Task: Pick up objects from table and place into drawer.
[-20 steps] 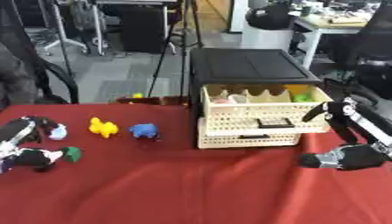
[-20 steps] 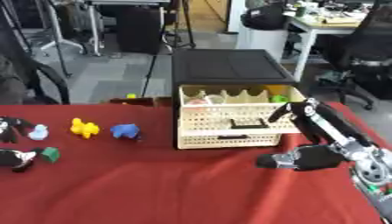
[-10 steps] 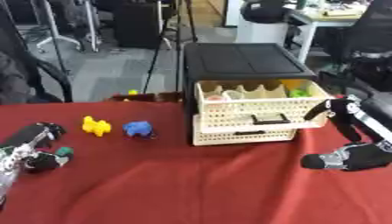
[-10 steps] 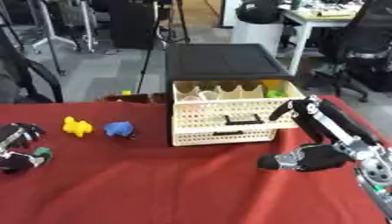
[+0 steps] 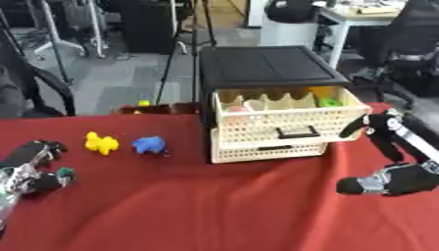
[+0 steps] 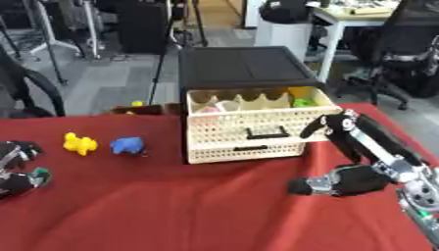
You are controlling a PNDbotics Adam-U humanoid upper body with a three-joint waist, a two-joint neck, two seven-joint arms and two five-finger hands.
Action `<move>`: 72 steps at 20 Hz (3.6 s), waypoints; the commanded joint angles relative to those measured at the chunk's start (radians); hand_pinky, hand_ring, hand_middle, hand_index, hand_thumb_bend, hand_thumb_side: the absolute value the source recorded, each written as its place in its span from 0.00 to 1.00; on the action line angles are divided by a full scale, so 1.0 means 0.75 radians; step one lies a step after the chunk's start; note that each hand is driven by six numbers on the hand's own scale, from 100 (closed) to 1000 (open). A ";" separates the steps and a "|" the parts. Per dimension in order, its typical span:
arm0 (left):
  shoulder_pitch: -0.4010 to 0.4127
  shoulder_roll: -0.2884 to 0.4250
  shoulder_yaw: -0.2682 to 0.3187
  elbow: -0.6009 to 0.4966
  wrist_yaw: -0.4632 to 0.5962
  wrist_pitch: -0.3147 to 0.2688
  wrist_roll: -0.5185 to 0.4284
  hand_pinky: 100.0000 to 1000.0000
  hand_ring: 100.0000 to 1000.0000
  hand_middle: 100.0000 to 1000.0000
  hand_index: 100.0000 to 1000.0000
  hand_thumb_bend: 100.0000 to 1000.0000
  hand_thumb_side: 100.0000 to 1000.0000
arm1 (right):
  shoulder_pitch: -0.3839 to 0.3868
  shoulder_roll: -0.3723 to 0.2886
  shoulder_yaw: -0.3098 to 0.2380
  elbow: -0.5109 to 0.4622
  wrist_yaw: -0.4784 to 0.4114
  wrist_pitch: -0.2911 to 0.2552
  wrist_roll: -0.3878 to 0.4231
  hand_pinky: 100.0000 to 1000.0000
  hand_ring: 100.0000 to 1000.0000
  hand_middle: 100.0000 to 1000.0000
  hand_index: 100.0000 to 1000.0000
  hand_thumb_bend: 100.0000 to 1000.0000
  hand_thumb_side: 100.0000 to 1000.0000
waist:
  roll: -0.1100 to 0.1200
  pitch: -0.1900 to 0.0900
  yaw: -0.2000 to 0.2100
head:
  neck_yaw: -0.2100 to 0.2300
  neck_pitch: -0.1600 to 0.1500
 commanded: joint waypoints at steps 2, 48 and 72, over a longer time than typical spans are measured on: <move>-0.028 0.018 0.002 -0.005 -0.011 -0.003 -0.001 0.59 0.52 0.58 0.79 0.30 0.03 | -0.018 -0.035 -0.011 -0.022 -0.009 -0.003 0.003 0.00 0.00 0.00 0.63 1.00 0.62 | 0.000 -0.012 -0.003 | -0.001 -0.014; -0.002 -0.011 -0.004 0.020 -0.116 0.114 0.015 0.43 0.32 0.32 0.52 0.18 0.00 | -0.036 -0.021 0.000 0.014 0.004 -0.018 0.021 0.00 0.00 0.00 0.62 1.00 0.61 | 0.003 -0.005 -0.014 | -0.016 -0.005; -0.055 0.064 -0.058 -0.227 0.049 0.053 -0.048 0.39 0.24 0.21 0.41 0.02 0.00 | -0.024 -0.016 -0.005 0.032 0.002 -0.018 0.015 0.00 0.00 0.00 0.62 1.00 0.60 | 0.000 -0.028 -0.012 | -0.030 -0.005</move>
